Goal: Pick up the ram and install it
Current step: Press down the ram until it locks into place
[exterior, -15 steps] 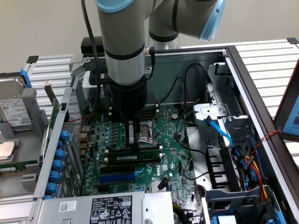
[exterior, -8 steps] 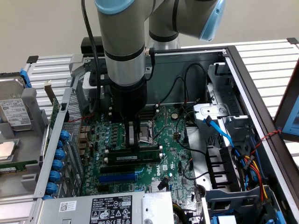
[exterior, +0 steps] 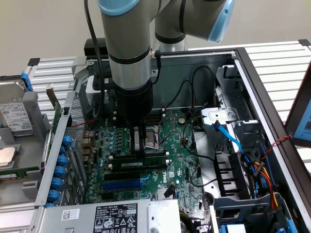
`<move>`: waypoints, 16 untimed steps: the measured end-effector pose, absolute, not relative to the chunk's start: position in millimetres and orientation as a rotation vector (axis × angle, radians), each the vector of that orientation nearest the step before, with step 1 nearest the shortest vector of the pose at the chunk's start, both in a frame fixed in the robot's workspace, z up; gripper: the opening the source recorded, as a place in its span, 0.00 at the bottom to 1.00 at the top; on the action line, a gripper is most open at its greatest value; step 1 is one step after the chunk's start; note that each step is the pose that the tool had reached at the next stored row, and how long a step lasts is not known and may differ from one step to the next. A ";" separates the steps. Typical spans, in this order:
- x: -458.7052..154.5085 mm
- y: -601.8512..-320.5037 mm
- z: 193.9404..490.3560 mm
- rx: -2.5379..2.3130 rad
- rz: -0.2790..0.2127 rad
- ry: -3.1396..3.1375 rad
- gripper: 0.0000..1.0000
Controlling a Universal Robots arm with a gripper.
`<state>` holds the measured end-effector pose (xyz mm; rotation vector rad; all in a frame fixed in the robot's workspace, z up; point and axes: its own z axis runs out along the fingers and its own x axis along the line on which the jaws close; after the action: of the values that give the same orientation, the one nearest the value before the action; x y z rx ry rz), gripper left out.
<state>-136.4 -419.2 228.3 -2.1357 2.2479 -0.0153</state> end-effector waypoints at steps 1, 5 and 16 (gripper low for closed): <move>-136.5 -419.2 227.8 -2.135 -0.017 2.247 0.10; -136.4 -419.2 226.4 -2.133 -0.021 2.245 0.10; -136.5 -419.3 239.2 -2.126 -0.008 2.238 0.10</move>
<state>-136.5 -419.3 239.2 -2.1264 2.2382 -0.0081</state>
